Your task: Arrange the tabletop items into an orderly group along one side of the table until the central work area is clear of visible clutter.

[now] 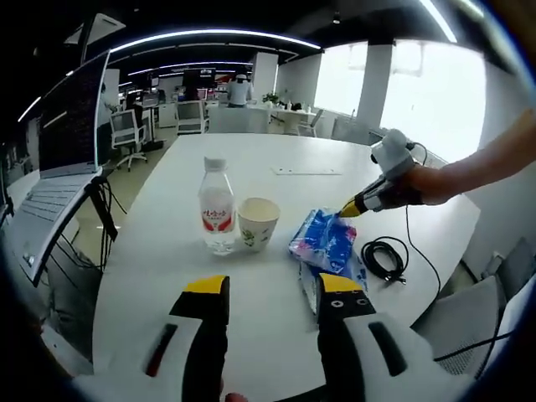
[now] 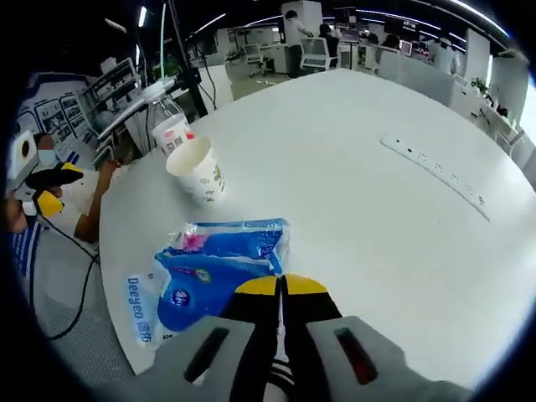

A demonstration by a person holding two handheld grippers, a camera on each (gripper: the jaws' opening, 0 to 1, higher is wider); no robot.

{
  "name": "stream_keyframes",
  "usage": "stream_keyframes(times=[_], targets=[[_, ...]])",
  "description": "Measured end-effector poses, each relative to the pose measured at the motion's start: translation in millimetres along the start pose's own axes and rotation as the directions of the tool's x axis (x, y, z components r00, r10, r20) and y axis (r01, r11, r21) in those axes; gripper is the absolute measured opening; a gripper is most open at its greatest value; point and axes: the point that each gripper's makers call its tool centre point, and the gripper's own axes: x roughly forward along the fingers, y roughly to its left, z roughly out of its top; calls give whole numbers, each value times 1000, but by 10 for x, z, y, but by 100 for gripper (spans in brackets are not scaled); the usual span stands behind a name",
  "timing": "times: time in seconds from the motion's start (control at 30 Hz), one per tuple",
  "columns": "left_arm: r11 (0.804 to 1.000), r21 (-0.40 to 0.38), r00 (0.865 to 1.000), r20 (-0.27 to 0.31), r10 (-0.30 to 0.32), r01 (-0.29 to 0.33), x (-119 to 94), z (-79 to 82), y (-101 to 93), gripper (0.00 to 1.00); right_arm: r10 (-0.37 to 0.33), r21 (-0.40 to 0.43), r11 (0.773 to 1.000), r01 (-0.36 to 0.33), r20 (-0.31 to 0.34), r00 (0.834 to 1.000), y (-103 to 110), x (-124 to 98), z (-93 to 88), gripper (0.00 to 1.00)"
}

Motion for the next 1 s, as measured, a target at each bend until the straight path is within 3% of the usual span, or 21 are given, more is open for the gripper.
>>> stream_keyframes(times=[0.2,0.5,0.73,0.8,0.87,1.0], targets=[[1000,2,1000,-4,-7,7,6,-8,-34,41,-25,83,996,23,23,999,-86,-129,-102,0],[1000,6,1000,-6,-7,7,17,-1,-41,41,-35,103,994,31,31,999,-102,-281,-284,0],[1000,7,1000,-6,-8,8,19,-6,-54,40,-25,52,998,25,0,1000,-2,-334,-417,0],[1000,4,1000,-9,-10,10,22,-16,-57,40,-5,42,999,7,-38,999,55,-334,-479,0],[1000,13,1000,-11,-10,11,24,-16,-62,40,-7,-20,1000,6,-61,998,62,-332,-524,0],[1000,10,1000,-3,-8,8,23,5,-57,41,-9,-60,998,4,-87,996,84,-350,-554,1]])
